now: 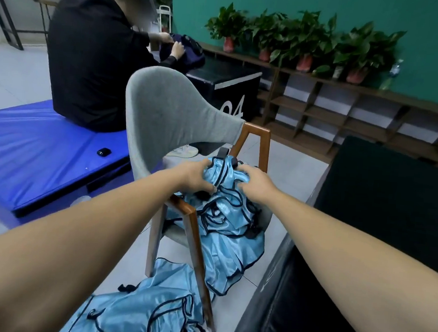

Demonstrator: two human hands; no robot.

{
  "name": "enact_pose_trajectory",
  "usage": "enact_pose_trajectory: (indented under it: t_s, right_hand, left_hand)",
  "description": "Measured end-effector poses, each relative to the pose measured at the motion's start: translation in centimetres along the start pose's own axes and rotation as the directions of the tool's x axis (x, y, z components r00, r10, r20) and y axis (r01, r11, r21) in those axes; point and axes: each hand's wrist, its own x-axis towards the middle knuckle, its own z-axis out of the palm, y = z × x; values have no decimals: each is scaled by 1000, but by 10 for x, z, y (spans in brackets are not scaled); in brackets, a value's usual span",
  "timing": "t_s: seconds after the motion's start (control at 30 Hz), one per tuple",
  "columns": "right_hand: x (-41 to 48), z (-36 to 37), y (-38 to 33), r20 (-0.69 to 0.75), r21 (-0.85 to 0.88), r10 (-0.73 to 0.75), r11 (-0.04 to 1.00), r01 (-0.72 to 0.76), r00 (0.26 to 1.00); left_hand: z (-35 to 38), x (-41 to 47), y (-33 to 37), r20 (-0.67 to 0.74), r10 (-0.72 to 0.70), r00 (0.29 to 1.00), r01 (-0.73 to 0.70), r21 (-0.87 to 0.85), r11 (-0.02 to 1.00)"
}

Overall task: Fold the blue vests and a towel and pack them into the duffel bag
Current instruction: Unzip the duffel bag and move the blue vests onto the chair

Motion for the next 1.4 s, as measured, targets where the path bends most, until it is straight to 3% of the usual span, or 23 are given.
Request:
enact_pose_trajectory:
  t_s: [0.1,0.3,0.47,0.6,0.7,0.77,0.83,0.97,1.1,1.23,1.4]
  right_hand:
    - [-5,-16,-6,-54,87,40,996,-35,998]
    - [-27,-37,-47,-233,141,2,989,32,972]
    - [-79,-20,-95,-263,296,-46,947,126,964]
    - [-132,21,-126,-242,373,-111,906,198,964]
    - [-178,59,-137,-249,339,-198,899,277,948]
    - [-209,85,-138,-301,312,-281,874,372,911]
    - [-235,120,-129,-262,332,-306,862,383,915]
    - [-261,217,-79,87,367,-145,924,104,986]
    - [-287,299,-6,412,217,147,942,-254,899]
    - [-320,354,57,483,115,371,871,-477,793]
    - [-352,398,104,520,15,492,812,-584,698]
  left_hand:
    - [-9,-7,-5,-29,4,1000,-4,21,1000]
    - [-28,-58,-10,-272,88,958,-111,-71,991]
    - [-20,-117,-34,-414,108,904,-188,-155,970]
    - [-2,-166,-59,-508,7,861,-137,-219,966]
    - [27,-194,-88,-467,-67,882,-71,-271,960]
    - [55,-207,-115,-388,-110,915,-9,-292,956]
    - [88,-216,-142,-297,-156,942,59,-312,948]
    - [160,-229,-193,-89,-234,968,199,-295,935]
    - [222,-238,-238,116,-327,938,345,-225,911]
    - [272,-239,-275,251,-394,884,432,-121,894]
    - [307,-229,-300,339,-467,817,495,4,869]
